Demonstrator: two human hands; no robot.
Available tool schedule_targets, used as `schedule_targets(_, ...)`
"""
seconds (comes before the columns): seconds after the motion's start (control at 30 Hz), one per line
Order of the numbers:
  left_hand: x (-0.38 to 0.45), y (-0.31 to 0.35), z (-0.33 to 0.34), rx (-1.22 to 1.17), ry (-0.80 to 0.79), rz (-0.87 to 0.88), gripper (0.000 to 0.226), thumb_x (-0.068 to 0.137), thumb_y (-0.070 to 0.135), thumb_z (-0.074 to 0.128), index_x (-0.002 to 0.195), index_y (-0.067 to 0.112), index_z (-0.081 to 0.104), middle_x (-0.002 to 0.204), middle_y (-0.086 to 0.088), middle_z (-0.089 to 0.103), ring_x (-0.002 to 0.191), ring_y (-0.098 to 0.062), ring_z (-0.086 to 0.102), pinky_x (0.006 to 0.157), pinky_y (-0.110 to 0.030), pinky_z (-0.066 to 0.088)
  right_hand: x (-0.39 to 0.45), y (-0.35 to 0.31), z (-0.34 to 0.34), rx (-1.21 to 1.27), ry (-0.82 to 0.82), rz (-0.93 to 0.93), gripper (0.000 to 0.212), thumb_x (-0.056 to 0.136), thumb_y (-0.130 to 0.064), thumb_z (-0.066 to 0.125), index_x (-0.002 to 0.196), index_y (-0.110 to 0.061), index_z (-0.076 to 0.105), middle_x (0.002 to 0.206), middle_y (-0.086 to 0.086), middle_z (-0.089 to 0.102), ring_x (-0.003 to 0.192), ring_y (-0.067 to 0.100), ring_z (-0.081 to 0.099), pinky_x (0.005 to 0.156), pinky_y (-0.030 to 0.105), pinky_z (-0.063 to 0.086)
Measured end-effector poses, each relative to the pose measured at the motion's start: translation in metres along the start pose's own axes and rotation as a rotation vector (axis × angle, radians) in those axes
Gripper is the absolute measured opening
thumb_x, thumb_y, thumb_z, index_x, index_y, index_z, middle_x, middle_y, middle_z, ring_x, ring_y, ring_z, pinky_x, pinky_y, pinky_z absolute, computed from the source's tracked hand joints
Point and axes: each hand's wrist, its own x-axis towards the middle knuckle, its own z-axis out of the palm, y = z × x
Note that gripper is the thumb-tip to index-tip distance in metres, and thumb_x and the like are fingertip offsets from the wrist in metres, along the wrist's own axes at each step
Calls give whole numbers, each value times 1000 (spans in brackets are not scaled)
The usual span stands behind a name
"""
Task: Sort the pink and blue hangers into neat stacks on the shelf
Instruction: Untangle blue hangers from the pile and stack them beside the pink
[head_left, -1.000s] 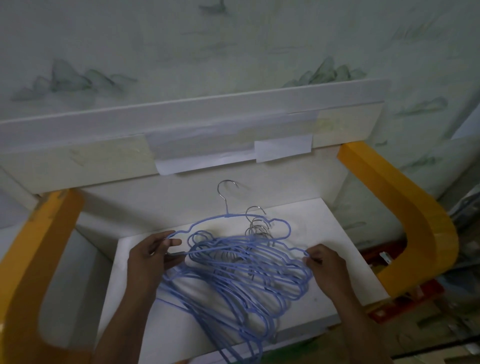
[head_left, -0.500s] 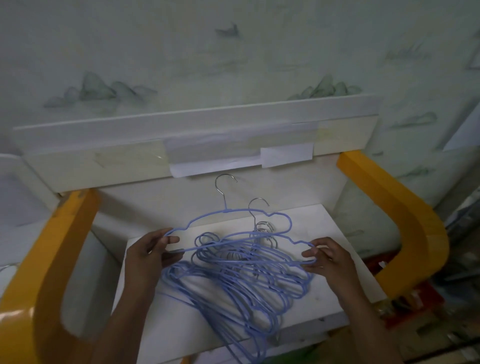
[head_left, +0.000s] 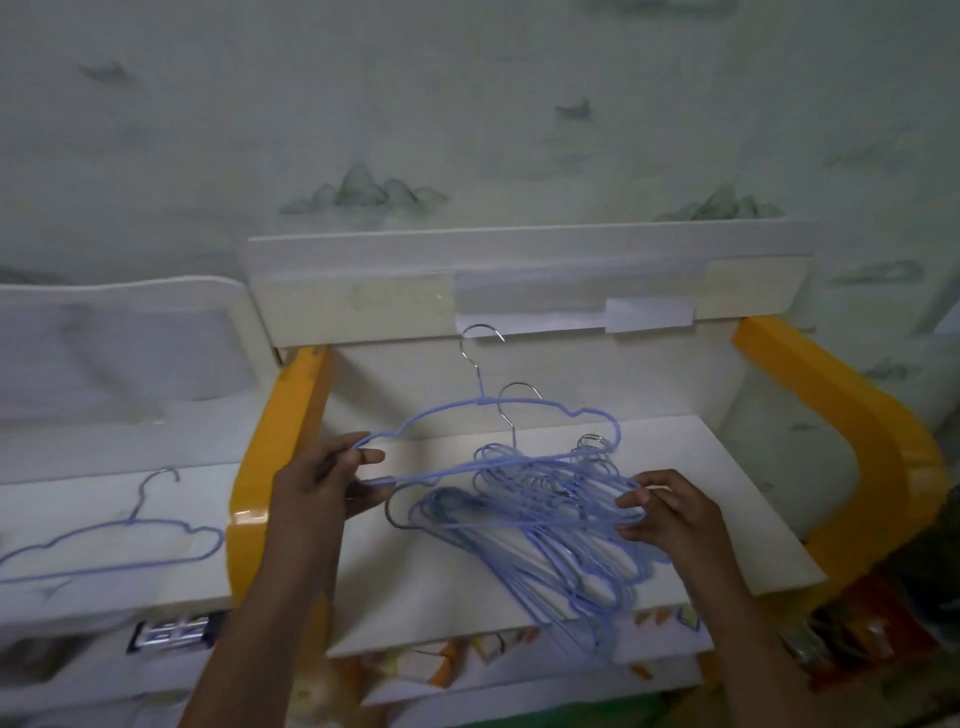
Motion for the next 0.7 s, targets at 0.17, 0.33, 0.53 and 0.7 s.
schedule_targets(0.17,-31,20,-44,52,-15,42,21,99,3,50,108,3,69,91,-16,73,68,-34,71,64,-40,62,-48,-21,38,31,-46,-17,55,74,-41,78,100,3,59,82,22,70,67,30,68,58,35,60)
schedule_targets(0.33,-64,34,-115,41,40,41,22,99,2,50,109,6,69,91,-14,74,67,-31,68,61,-32,60,-108,-27,72,120,-61,-24,32,82,-25,75,93,0,59,76,13,73,69,36,66,56,31,60)
schedule_targets(0.53,-110,44,-207,-26,152,-4,22,99,1,49,109,5,68,92,-13,74,69,-33,67,65,-33,62,-174,-32,129,112,-55,-9,73,52,-49,90,98,-1,60,84,21,73,66,32,73,57,36,60)
schedule_targets(0.7,-145,57,-281,-80,261,-9,19,99,3,51,104,8,68,89,-8,74,61,-20,66,60,-26,59,-214,-31,180,43,-112,-22,19,92,-12,60,106,1,59,91,16,75,74,37,71,65,40,62)
